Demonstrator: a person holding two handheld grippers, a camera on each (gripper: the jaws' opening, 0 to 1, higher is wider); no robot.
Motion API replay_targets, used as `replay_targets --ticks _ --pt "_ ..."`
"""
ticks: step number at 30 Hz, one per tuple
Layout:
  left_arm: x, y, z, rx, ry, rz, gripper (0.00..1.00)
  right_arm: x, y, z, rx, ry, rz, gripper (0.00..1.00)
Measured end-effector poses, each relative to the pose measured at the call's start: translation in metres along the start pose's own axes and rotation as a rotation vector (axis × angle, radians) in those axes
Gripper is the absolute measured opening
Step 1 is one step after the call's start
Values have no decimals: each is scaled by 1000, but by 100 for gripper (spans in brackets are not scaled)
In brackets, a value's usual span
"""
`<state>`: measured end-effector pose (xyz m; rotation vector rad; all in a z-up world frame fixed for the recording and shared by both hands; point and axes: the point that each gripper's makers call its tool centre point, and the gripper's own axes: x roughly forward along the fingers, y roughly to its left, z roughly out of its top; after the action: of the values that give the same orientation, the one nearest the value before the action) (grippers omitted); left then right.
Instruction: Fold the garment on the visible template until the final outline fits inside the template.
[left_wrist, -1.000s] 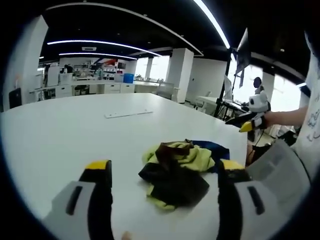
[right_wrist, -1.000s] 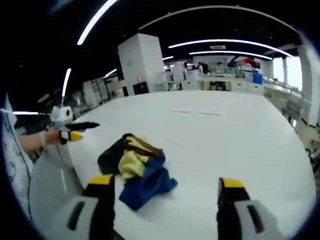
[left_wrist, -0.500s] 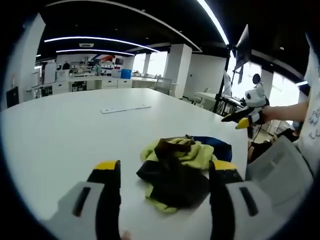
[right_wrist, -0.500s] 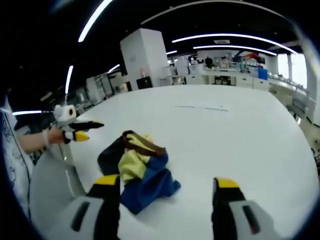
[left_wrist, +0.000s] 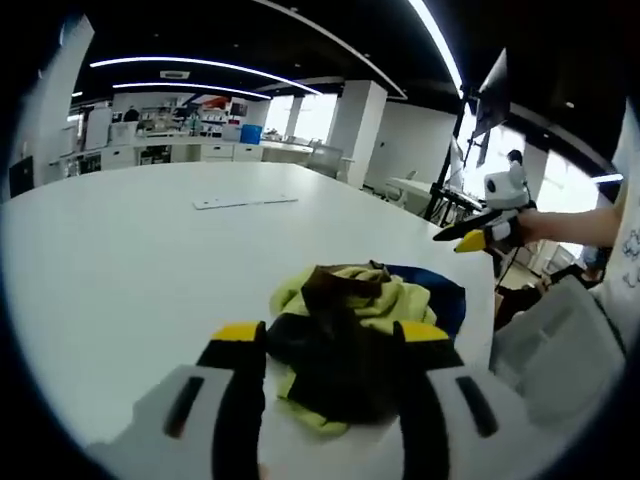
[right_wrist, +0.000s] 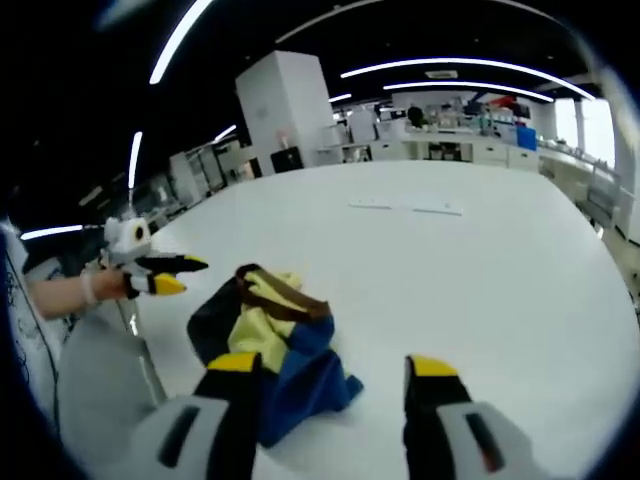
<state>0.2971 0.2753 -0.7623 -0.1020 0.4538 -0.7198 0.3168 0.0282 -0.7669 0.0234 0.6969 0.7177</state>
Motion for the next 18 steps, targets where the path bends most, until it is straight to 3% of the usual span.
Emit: replay_targets --ticks 12,18 --pt "16 -2 -13 -30 46 -6 33 22 2 1 15 24 13 38" --pt "18 -1 -12 -36 45 2 29 33 4 -1 29 39 44 29"
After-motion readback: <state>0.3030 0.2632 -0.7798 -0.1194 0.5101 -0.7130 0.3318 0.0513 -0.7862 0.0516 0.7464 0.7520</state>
